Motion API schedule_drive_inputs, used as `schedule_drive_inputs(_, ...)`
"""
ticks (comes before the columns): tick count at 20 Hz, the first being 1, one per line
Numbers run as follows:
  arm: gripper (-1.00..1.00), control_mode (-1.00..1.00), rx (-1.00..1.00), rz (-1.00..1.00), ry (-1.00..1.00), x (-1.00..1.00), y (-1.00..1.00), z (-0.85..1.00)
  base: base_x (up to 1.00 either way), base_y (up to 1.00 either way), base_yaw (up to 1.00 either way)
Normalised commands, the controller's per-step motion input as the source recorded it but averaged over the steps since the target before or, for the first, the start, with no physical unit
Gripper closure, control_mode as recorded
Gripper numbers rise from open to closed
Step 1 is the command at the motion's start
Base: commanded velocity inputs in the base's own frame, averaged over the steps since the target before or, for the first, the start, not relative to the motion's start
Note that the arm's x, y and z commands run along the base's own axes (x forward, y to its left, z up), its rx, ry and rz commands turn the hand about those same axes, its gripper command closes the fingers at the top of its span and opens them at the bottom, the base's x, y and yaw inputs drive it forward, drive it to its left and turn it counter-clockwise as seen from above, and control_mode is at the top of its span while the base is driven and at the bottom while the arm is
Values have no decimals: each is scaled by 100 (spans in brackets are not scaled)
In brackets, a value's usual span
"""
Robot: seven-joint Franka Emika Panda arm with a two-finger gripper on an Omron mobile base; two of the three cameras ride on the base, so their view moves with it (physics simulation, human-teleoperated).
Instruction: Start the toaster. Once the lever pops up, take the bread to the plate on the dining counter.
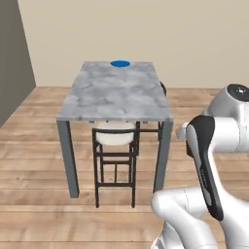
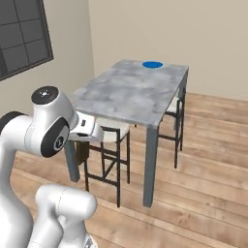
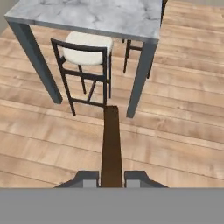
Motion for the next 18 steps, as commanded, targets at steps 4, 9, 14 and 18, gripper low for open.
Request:
schedule_drive_inputs(4, 100, 100, 0, 0, 0, 0, 0, 0, 7, -100, 0)
schedule_drive_inputs(9, 100, 100, 0, 0, 0, 0, 0, 0, 6, -100, 0)
schedule_drive_inputs(14, 100, 100, 0, 0, 0, 0, 0, 0, 39, -100, 0)
schedule_drive_inputs(18, 100, 100, 0, 0, 0, 0, 0, 0, 65, -100, 0)
